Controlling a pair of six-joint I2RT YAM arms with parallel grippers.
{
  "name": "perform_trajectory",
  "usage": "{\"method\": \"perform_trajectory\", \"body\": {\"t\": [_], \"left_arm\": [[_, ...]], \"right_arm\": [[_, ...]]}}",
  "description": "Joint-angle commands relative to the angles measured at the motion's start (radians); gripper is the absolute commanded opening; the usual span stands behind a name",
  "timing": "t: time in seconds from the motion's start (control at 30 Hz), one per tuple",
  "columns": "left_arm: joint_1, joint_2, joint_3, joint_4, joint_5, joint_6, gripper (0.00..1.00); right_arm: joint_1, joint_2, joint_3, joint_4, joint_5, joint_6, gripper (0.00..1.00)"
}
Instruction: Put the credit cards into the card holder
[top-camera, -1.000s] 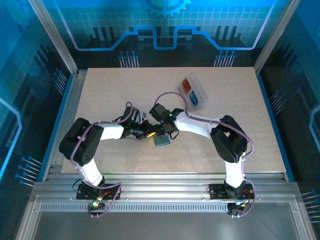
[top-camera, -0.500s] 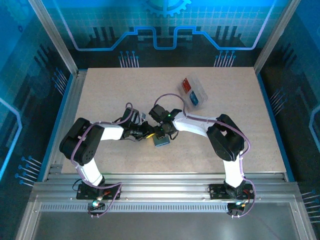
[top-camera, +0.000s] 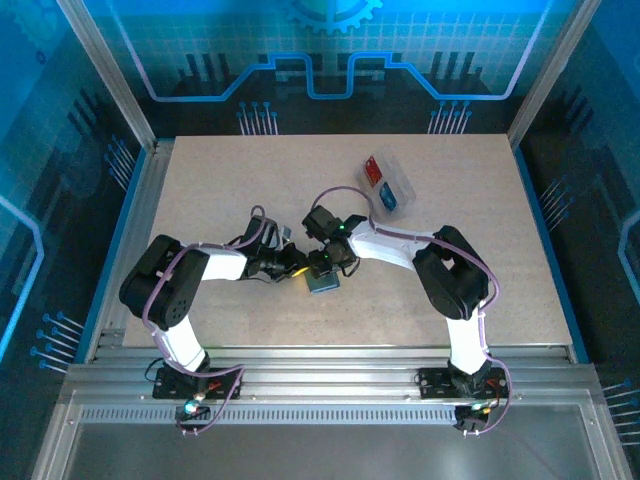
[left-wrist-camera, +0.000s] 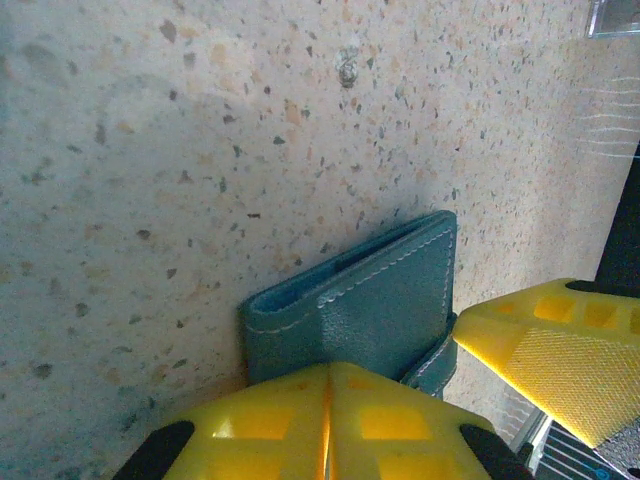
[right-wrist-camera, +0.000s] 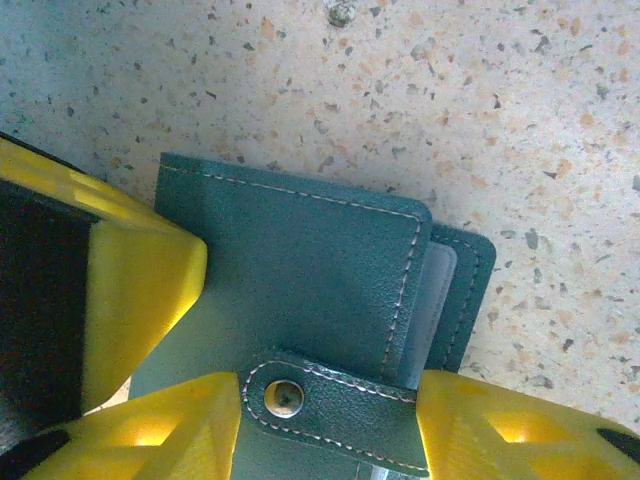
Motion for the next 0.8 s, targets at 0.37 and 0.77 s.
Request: {"method": "perform_trajectory", "body": {"t": [0.37,0.77], "left_arm": [[0.008,0.035,-0.032,0.065,0.111,-0.072,0.15],[0.015,0.040,0.000,0.001,0.113,-0.064,0.15]], "right_arm": [[0.073,0.114,0.003,0.020,-0.139,-0.073,0.56],[0.122,0.194,0.073,-0.051,-0.039,-0.085,0.42]]}}
